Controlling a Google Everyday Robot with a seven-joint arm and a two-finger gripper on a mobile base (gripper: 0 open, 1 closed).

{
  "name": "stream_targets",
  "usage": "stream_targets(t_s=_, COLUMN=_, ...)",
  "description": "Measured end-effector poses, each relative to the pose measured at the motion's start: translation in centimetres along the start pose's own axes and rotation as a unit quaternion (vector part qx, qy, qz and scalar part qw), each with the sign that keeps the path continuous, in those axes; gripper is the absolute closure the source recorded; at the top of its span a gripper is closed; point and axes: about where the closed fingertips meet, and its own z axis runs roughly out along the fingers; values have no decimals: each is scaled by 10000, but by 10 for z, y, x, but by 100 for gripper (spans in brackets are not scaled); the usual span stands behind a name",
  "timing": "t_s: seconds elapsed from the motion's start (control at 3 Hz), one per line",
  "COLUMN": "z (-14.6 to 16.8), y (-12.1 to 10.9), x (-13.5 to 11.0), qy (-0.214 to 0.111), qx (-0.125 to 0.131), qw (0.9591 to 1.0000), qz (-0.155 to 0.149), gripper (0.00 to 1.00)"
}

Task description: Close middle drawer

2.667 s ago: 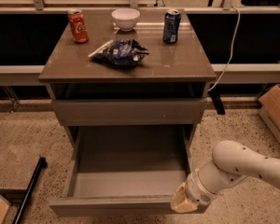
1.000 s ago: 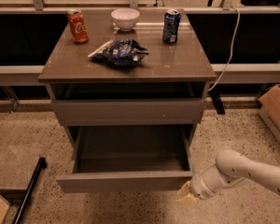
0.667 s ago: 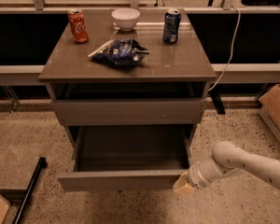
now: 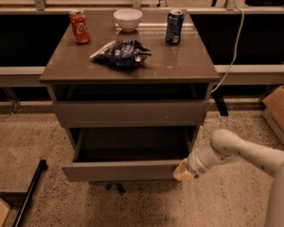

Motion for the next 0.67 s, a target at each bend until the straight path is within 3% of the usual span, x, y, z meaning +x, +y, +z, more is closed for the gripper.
stream_targets(t_s=0.33, z=0, y=1, x=1, qy=0, qx=0, qw=10000, qz=-1, gripper=100)
stream_targets(t_s=0.67, z=-11, y=-50, x=-21, qy=22, qx=220, qw=9992, qz=-339, gripper=100)
